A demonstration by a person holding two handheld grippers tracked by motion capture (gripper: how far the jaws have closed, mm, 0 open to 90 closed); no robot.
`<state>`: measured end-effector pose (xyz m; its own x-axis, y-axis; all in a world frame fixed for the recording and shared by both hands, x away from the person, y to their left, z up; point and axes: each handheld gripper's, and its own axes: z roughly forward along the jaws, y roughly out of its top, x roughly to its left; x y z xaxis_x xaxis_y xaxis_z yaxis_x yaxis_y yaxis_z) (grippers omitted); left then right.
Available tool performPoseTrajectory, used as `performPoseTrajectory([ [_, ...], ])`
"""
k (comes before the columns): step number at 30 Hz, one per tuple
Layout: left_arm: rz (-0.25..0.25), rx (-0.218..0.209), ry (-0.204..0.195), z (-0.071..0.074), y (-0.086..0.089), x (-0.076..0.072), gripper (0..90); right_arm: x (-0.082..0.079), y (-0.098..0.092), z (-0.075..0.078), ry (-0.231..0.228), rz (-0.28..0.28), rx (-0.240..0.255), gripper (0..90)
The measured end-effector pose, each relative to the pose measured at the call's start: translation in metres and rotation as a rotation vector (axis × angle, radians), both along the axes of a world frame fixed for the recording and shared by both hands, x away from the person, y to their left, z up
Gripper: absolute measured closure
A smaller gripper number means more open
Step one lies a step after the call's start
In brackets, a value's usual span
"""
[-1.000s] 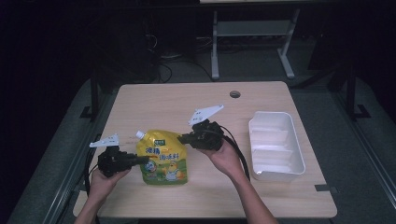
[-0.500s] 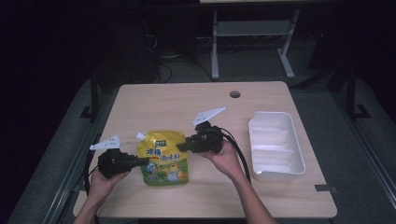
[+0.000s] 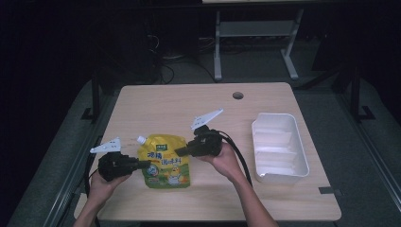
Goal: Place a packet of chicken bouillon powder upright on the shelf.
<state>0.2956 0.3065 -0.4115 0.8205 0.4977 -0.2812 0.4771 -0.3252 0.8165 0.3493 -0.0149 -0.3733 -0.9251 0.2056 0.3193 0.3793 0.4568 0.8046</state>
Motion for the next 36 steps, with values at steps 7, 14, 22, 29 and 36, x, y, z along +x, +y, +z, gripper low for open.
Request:
performPoseTrajectory([
  [7, 0.003, 0.003, -0.002, 0.000, 0.000, 0.000, 82.4, 0.000, 0.007, -0.001, -0.008, -0.030, -0.010, 83.2],
  [14, -0.004, 0.002, -0.004, 0.000, 0.000, -0.001, 82.3, 0.000, 0.010, -0.001, -0.026, -0.032, -0.022, 88.0],
  [22, -0.010, 0.003, -0.012, 0.001, 0.001, -0.001, 77.9, -0.003, 0.008, 0.001, -0.028, -0.013, -0.026, 89.4],
  [29, 0.023, -0.003, -0.026, 0.003, 0.012, -0.003, 60.2, -0.008, 0.003, 0.009, -0.054, -0.006, -0.033, 89.6],
  [36, 0.053, 0.008, -0.034, 0.002, 0.021, -0.004, 55.2, -0.014, -0.005, 0.022, -0.108, -0.013, -0.062, 89.7],
])
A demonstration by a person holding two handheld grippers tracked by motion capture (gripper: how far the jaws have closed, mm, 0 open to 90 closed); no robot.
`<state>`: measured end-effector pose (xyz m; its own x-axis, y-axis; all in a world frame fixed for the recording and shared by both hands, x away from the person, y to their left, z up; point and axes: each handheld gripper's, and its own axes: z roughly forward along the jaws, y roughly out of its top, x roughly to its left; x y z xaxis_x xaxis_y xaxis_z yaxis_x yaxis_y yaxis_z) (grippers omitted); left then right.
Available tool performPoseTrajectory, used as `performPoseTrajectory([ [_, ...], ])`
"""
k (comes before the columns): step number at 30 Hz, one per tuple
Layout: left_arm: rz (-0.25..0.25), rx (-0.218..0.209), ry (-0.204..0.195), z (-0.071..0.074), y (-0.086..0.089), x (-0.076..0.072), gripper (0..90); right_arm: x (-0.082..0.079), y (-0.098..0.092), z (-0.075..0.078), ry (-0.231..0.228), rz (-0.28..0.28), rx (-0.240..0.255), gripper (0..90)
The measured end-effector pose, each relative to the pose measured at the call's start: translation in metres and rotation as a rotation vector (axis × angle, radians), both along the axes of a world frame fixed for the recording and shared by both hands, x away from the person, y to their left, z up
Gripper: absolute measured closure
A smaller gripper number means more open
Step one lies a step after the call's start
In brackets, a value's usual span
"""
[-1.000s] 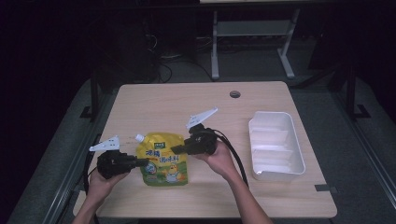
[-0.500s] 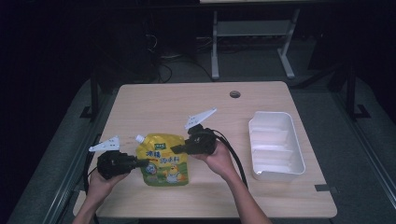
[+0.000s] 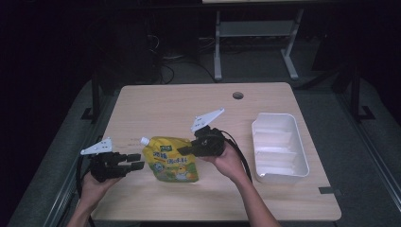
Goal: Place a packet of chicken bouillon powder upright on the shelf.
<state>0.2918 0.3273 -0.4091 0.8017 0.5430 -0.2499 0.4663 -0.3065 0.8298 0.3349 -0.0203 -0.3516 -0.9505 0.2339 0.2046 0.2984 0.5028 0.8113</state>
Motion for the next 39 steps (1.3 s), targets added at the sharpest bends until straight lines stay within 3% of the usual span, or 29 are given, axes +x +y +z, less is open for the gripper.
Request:
performPoseTrajectory([
  [2, 0.014, 0.006, 0.005, -0.002, 0.000, 0.001, 48.6, 0.000, -0.004, 0.004, -0.006, -0.004, -0.010, 89.7],
  [10, 0.026, 0.036, 0.016, -0.006, -0.002, 0.002, 43.7, 0.001, -0.016, 0.016, -0.012, -0.006, -0.002, 89.7],
  [24, 0.075, 0.174, -0.018, -0.013, -0.015, 0.000, 30.2, 0.003, -0.047, 0.039, -0.019, -0.034, 0.019, 89.6],
  [30, 0.086, 0.207, -0.020, -0.016, -0.016, 0.000, 28.6, 0.003, -0.059, 0.048, -0.033, -0.054, 0.029, 89.6],
  [39, 0.096, 0.221, -0.024, -0.018, -0.016, 0.000, 26.5, 0.001, -0.071, 0.060, -0.046, -0.068, 0.035, 89.6],
])
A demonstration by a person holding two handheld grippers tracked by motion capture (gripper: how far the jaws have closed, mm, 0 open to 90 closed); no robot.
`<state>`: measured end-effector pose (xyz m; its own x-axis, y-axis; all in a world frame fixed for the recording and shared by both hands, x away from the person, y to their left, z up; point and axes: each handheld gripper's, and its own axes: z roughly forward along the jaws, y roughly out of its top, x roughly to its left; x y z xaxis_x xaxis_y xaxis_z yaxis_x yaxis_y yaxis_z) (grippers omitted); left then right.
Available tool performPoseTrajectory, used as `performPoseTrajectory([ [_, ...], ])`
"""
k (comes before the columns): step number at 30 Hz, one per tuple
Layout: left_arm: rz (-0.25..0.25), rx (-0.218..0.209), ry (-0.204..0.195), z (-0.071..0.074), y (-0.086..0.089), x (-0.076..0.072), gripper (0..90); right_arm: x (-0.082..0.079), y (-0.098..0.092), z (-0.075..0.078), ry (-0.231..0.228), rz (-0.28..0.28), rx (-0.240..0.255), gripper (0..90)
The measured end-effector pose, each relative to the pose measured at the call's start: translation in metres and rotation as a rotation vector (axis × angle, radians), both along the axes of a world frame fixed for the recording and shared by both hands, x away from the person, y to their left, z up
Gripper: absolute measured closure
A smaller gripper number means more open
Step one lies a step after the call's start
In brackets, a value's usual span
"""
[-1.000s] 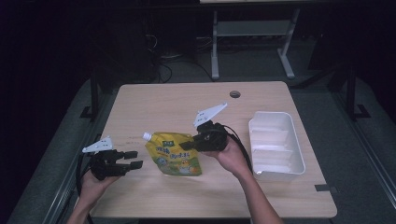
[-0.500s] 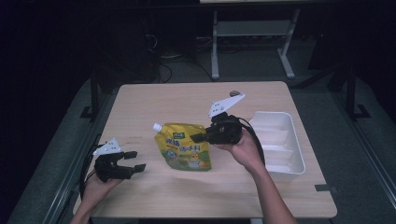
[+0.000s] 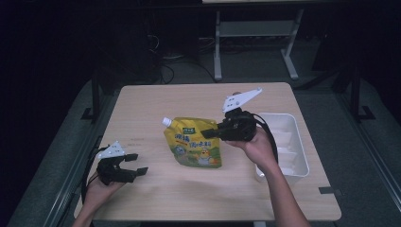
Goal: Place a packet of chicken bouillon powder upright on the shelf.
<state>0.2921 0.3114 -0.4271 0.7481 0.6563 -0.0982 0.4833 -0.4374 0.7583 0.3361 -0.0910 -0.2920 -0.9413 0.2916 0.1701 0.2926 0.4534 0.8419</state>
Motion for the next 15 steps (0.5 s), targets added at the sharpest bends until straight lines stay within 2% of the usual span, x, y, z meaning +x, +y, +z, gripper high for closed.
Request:
performPoseTrajectory([
  [15, 0.012, 0.001, 0.005, -0.002, 0.003, 0.001, 25.9, -0.002, -0.021, 0.008, -0.003, -0.029, -0.001, 89.5],
])
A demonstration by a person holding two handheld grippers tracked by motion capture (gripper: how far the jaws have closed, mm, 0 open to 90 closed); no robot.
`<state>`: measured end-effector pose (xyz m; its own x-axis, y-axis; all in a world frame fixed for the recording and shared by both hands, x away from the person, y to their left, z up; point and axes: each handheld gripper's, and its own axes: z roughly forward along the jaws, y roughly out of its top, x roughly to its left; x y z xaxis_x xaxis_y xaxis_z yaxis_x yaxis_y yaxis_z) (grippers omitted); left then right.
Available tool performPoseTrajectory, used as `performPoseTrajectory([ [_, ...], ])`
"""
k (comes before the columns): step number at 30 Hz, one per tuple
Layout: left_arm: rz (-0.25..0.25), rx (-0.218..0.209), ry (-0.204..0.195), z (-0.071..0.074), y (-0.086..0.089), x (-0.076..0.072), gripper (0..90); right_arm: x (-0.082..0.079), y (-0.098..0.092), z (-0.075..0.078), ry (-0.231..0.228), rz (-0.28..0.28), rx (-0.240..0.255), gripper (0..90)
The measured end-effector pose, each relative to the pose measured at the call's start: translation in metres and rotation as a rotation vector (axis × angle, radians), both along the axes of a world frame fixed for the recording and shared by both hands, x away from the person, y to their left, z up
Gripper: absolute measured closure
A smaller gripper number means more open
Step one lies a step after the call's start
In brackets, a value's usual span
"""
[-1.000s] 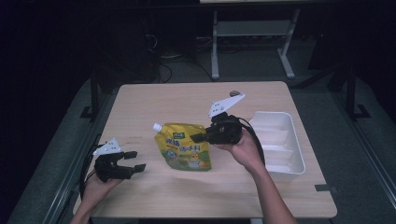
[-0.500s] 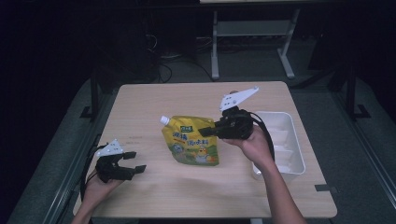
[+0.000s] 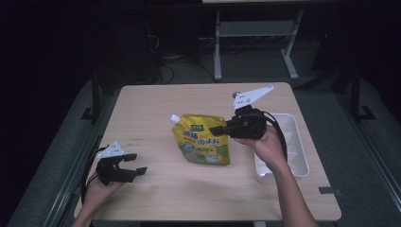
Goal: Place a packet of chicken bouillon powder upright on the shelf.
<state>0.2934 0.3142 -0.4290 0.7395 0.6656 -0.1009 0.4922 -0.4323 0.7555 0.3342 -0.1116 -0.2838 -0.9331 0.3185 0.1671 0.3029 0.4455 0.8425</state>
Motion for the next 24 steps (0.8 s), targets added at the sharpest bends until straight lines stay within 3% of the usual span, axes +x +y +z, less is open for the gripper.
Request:
performPoseTrajectory([
  [13, 0.000, -0.001, 0.003, 0.000, 0.000, 0.000, 25.4, 0.001, -0.019, 0.005, 0.000, -0.028, 0.008, 89.6],
  [17, 0.004, -0.020, -0.002, 0.001, -0.001, 0.000, 25.4, 0.000, -0.024, 0.006, -0.003, -0.034, 0.014, 89.6],
  [24, 0.000, -0.009, 0.003, 0.000, -0.002, 0.001, 25.2, 0.000, -0.035, 0.008, -0.003, -0.052, 0.019, 89.6],
])
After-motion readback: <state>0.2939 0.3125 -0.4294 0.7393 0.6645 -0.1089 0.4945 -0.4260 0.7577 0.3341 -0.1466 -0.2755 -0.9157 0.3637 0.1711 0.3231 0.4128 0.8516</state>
